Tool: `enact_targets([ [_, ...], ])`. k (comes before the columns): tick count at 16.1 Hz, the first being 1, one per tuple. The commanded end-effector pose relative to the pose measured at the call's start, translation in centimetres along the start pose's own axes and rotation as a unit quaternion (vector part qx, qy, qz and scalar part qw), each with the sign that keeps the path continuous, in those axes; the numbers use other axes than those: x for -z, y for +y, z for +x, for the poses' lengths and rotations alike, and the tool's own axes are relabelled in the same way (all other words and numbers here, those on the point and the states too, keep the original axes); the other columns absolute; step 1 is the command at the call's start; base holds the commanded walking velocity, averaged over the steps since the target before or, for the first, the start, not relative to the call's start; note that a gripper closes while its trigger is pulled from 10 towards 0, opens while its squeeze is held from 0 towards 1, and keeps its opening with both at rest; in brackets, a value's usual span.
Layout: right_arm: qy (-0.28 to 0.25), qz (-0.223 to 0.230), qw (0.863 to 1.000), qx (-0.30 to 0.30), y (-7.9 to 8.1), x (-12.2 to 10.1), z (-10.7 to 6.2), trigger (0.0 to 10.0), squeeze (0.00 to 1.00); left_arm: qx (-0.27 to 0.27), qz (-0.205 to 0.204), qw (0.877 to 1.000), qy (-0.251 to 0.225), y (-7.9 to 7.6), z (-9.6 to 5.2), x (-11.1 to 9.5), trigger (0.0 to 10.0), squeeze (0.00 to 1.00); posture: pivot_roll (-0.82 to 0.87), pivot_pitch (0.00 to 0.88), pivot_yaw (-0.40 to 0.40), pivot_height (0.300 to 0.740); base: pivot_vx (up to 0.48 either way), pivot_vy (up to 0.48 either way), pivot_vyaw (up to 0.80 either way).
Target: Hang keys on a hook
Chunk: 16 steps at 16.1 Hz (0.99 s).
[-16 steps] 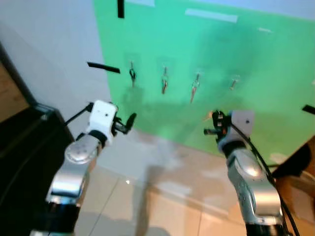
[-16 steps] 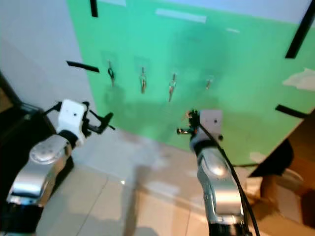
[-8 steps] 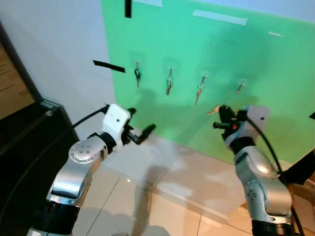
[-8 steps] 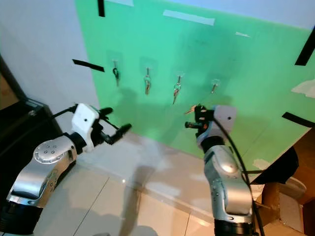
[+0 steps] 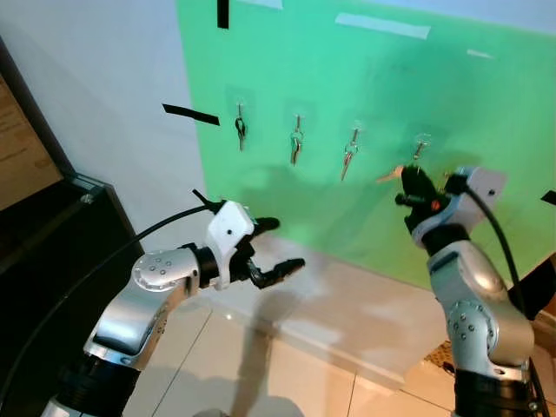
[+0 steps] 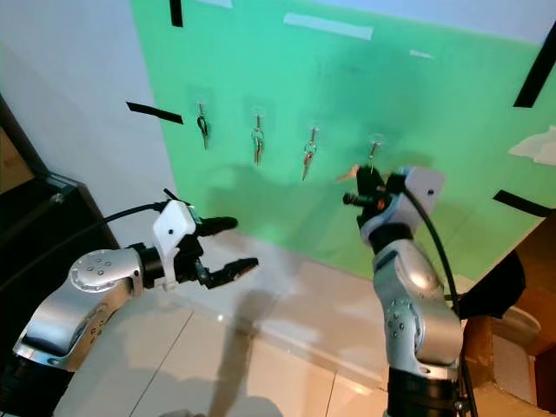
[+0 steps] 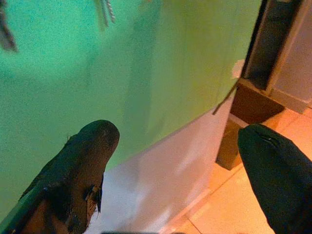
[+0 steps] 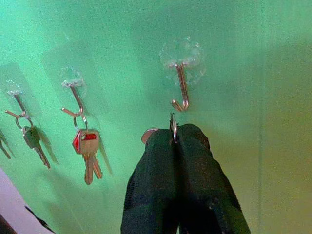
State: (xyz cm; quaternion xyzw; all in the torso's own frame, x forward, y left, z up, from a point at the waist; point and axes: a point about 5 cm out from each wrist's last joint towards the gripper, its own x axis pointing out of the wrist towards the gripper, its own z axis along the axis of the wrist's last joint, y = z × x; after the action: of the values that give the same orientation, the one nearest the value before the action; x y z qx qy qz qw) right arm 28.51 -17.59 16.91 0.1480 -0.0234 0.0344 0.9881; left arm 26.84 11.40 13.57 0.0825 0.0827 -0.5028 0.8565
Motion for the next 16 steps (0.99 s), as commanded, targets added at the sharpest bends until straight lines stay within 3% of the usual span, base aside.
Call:
enact_targets([
  [1,-0.012,0.007,1.0,-0.012,0.3,-0.8,0.1,10.0,0.0,0.012,0.011,1.0,-0.001,-0.1,0.1,-0.5,10.0,0.0,-0.04,0.0,-0.026,0.74,0.0,0.0,0.0],
  [11,-0.026,0.034,0.999,0.001,-0.6,-1.8,1.0,10.0,0.0,0.029,0.017,0.999,-0.024,-0.4,0.2,-0.9,10.0,0.0,-0.04,0.0,-0.025,0.74,0.0,0.0,0.0],
  [16,-0.003,0.052,0.999,0.01,-0.6,-0.7,1.0,10.0,0.0,0.029,0.018,0.999,-0.027,-0.3,0.3,-1.0,10.0,0.0,-0.04,0.0,-0.024,0.74,0.0,0.0,0.0],
])
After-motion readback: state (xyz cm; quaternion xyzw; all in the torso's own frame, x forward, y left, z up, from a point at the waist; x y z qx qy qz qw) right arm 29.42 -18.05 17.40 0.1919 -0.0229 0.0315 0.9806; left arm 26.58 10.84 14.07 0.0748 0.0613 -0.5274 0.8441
